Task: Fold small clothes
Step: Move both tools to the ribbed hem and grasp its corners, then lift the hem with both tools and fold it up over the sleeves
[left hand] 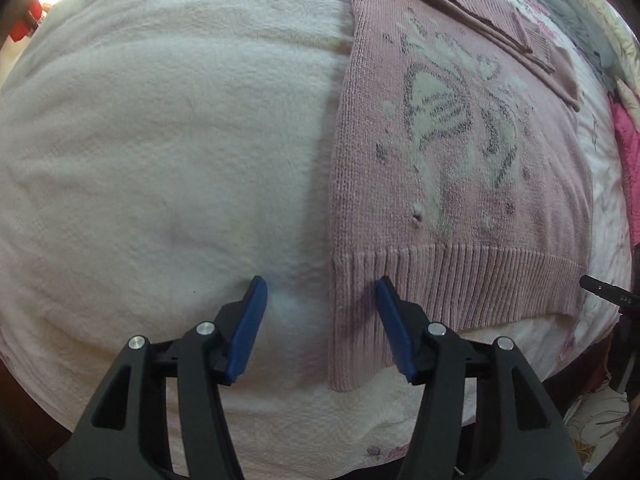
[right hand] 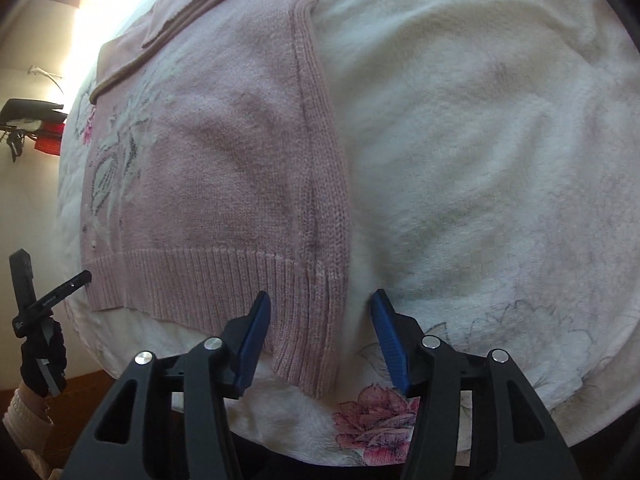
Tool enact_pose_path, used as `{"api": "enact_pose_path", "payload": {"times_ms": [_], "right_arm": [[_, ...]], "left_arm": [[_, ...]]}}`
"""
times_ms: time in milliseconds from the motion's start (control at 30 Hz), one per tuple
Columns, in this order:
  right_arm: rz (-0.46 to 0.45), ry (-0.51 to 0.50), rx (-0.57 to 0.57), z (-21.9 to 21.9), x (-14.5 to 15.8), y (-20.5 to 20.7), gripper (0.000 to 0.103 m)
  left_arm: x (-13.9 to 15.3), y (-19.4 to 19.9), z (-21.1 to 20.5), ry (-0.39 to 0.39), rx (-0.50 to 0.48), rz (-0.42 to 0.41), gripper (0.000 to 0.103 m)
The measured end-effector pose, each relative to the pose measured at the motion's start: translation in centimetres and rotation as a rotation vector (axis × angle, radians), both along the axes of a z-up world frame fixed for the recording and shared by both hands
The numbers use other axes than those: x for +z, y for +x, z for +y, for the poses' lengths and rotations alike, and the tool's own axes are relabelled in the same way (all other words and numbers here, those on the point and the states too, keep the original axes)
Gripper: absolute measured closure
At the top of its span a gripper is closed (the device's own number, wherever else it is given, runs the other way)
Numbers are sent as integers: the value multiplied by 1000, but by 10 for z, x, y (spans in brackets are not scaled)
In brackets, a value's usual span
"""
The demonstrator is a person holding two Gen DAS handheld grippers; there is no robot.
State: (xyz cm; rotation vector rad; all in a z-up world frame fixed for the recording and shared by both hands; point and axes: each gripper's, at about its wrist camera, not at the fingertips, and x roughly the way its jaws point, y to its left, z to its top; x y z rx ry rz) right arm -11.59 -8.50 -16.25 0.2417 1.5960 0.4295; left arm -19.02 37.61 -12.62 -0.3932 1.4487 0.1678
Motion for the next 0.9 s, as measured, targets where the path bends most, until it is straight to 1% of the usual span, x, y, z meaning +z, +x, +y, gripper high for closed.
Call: {"api": "enact_pose_path", "payload": {"times_ms": [100, 200, 267, 300, 333, 367, 400, 433, 467, 500, 533, 567, 633, 700, 767, 833, 900], "right_arm": [[-2, 13, 30, 6, 1, -2, 49], [16, 69, 25, 5, 0, -5, 48], [33, 108, 16, 4, -2, -6, 49], [42, 123, 8, 0, -3, -7, 49], [56, 142, -4, -4, -6, -8, 51], [71, 156, -20, -6, -9, -8, 54], [79, 164, -32, -9, -11, -9, 56], [84, 176, -38, -9, -12, -10, 61], [90, 187, -37, -7, -13, -10, 67], [98, 190, -29, -5, -15, -11, 72], [104, 189, -18, 0, -16, -12, 85], [108, 192, -6, 2, -17, -12, 91], [99, 214, -5, 2, -13, -13, 92], [91, 239, -11, -1, -8, -11, 92], [86, 285, -37, -5, 0, -7, 93], [79, 356, -83, -11, 11, 1, 93], [57, 417, -118, -17, 23, 11, 93]], "left_arm": [[-3, -6, -2, -18, -6, 7, 46], [-5, -10, 1, -74, 25, 4, 47], [-6, -17, 5, -106, 46, -2, 49], [-6, -20, 7, -123, 62, -6, 51], [-6, -27, 0, -144, 78, -10, 55], [-7, -37, 4, -169, 91, -14, 56], [-8, -39, 4, -192, 99, -15, 60], [-9, -39, 2, -213, 101, -14, 68], [-11, -38, 5, -233, 108, -14, 73], [-13, -36, 4, -256, 122, -15, 85], [-16, -35, 5, -289, 134, -18, 93], [-17, -35, 6, -313, 150, -24, 93], [-18, -30, 1, -314, 171, -34, 94], [-12, -26, -3, -303, 168, -50, 94], [-2, -19, -7, -316, 169, -85, 94], [13, -15, -4, -333, 167, -134, 94], [29, -4, -3, -331, 154, -190, 94]]}}
